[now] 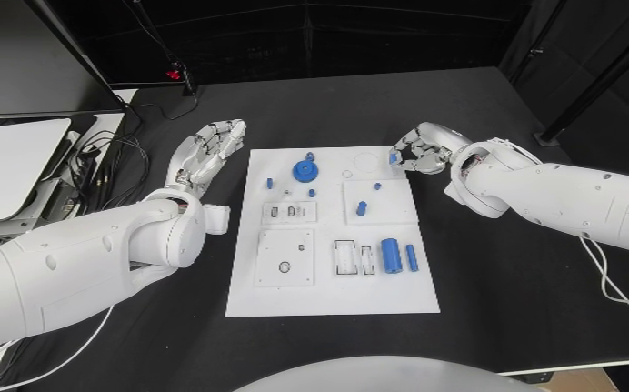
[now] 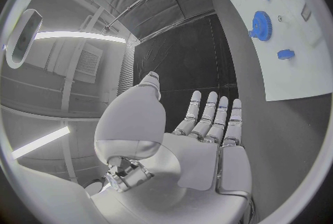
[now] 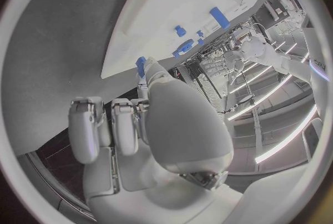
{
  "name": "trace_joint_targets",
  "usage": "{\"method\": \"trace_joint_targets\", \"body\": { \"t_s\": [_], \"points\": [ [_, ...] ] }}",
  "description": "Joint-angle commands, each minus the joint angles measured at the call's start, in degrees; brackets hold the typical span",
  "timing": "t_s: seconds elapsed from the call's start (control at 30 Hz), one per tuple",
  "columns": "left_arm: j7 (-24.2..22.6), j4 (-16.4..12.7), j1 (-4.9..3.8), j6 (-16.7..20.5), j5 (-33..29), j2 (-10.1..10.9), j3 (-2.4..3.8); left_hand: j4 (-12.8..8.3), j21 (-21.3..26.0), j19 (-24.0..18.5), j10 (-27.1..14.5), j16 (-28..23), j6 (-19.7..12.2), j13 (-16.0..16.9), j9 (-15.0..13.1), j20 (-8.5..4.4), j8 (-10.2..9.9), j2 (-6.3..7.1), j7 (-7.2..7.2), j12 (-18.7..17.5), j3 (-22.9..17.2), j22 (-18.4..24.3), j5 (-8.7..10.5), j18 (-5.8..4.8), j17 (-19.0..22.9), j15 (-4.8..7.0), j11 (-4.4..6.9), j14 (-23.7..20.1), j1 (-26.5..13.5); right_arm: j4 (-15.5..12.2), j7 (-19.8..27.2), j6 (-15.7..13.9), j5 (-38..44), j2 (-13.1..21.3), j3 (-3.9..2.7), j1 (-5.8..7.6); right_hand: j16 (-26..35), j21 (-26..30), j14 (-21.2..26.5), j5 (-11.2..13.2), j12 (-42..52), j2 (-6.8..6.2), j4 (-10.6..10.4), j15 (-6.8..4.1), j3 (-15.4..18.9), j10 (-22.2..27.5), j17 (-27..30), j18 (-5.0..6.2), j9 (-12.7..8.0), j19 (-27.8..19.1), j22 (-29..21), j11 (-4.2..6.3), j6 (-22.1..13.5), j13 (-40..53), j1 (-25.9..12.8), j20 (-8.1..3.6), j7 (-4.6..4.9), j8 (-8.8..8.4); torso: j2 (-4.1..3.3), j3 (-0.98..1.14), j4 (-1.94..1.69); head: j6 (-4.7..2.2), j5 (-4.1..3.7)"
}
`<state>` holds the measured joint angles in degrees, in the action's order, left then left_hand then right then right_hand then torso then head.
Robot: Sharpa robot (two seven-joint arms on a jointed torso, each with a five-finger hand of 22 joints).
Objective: Assemble the parts on the task board
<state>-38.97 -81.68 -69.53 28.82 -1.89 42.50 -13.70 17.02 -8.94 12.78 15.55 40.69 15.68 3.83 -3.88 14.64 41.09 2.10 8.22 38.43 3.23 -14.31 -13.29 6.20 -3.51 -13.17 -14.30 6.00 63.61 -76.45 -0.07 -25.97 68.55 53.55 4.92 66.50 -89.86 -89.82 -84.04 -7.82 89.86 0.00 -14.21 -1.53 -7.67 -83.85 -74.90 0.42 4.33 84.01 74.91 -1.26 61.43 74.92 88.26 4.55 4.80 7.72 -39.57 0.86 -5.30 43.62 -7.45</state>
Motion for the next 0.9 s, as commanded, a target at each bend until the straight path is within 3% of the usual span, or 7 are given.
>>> {"method": "trace_joint_targets", "body": {
  "t_s": [0.03, 0.23, 0.43, 0.57, 0.63, 0.9],
  "points": [
    [-15.9, -0.1, -0.08, -0.4, 0.1, 0.1, 0.05, -0.1, -0.2, 0.1, 0.1, 0.0, 0.2, -0.1, 0.1, 0.32, 0.3, -0.63, 8.64, 0.3, -0.3, -0.1, -0.34, -0.85, -0.1, -0.53, -0.37, 0.0, 0.1, -1.7, 2.8, -5.4, -4.2, 0.6, -0.05, 0.1, -0.1, -0.2, -6.0, -0.5, 0.1, 0.57, 0.3, 0.5, 0.0, -6.1, -15.1, -0.42, 0.3, 6.0, 15.1, -0.52, 2.1, 15.1, 0.2, 0.6, 0.62, 0.22, 0.06, -0.04, -0.04, -0.07, 0.43],
    [-15.8, 0.1, -0.08, -0.3, 0.1, 0.0, 0.05, -0.1, -0.2, 0.1, 0.1, 0.0, 0.2, -0.1, 0.1, 0.32, 0.3, -0.63, 8.64, 0.3, -0.3, -0.1, -0.34, -0.85, -0.1, -0.53, -0.37, 0.0, 0.1, -6.5, 2.3, -6.7, -6.4, 1.7, -0.12, 0.27, -0.1, -0.2, -6.0, -1.2, 0.1, 0.53, 0.6, 0.72, 0.1, -6.1, -15.1, -0.42, 0.3, 6.0, 15.1, -0.77, 2.5, 15.1, 0.2, 0.78, 0.86, 0.13, 0.12, -0.11, -0.15, 0.26, 0.88],
    [-15.7, 0.4, -0.08, -0.4, 0.1, -0.4, 0.05, -0.1, -0.3, 0.1, 0.1, 0.1, 0.2, -0.1, 0.1, 0.33, 0.3, -0.75, 8.65, 0.3, -0.3, -0.1, -0.41, -0.86, -0.1, -0.56, -0.39, 0.0, 0.1, -10.0, 0.4, -6.1, -6.4, -0.1, -0.15, 0.38, -0.1, -0.2, -6.0, -1.5, 0.1, 0.45, 0.6, 0.82, 0.3, -6.1, -15.1, -0.42, 0.3, 6.0, 15.1, -0.88, 2.7, 15.1, 0.1, 0.88, 0.99, 0.05, 0.02, -0.09, -0.09, 0.21, 1.3],
    [-15.7, 0.4, -0.08, -0.3, 0.1, -0.4, 0.05, -0.1, -0.3, 0.1, 0.1, 0.1, 0.2, -0.1, 0.1, 0.33, 0.3, -0.75, 8.65, 0.3, -0.3, -0.1, -0.41, -0.86, -0.1, -0.56, -0.39, 0.0, 0.1, -11.5, -1.5, -5.9, -5.2, -1.9, -0.15, 0.39, -0.1, -0.2, -6.0, -1.5, 0.1, 0.33, 0.6, 0.9, 0.4, -6.1, -15.1, -0.42, 0.3, 6.0, 15.1, -0.98, 2.8, 15.1, -0.1, 0.95, 1.1, -0.04, 0.05, -0.17, 0.04, 0.44, 1.8],
    [-15.7, 0.5, -0.08, -0.3, 0.1, -0.5, 0.05, -0.1, -0.3, 0.1, 0.1, 0.1, 0.2, -0.1, 0.1, 0.33, 0.3, -0.75, 8.65, 0.3, -0.3, -0.1, -0.41, -0.86, -0.1, -0.56, -0.39, 0.0, 0.1, -12.2, -2.7, -5.8, -4.4, -2.9, -0.15, 0.39, -0.1, -0.2, -6.0, -1.5, 0.1, 0.29, 0.6, 0.92, 0.5, -6.1, -15.1, -0.42, 0.3, 6.0, 15.1, -1.0, 2.8, 15.1, -0.1, 0.97, 1.12, -0.07, 0.04, -0.11, -0.06, 0.53, 2.04],
    [-15.6, 0.7, -0.09, -0.5, 0.1, -0.7, 0.05, -0.1, -0.3, 0.1, 0.1, 0.1, 0.2, -0.1, 0.1, 0.34, 0.3, -0.8, 8.65, 0.4, -0.3, -0.1, -0.43, -0.87, -0.1, -0.57, -0.4, 0.0, 0.1, -13.2, -8.2, -3.0, -1.4, -7.8, -0.15, 0.36, -0.1, -0.2, -6.0, -1.4, 0.1, 0.19, 0.7, 1.05, 0.7, -6.1, -15.1, -0.42, 0.2, 6.0, 15.1, -1.13, 2.7, 15.1, -0.3, 1.1, 1.23, -0.37, 0.17, -0.14, 0.02, 1.14, 3.83]
  ]
}}
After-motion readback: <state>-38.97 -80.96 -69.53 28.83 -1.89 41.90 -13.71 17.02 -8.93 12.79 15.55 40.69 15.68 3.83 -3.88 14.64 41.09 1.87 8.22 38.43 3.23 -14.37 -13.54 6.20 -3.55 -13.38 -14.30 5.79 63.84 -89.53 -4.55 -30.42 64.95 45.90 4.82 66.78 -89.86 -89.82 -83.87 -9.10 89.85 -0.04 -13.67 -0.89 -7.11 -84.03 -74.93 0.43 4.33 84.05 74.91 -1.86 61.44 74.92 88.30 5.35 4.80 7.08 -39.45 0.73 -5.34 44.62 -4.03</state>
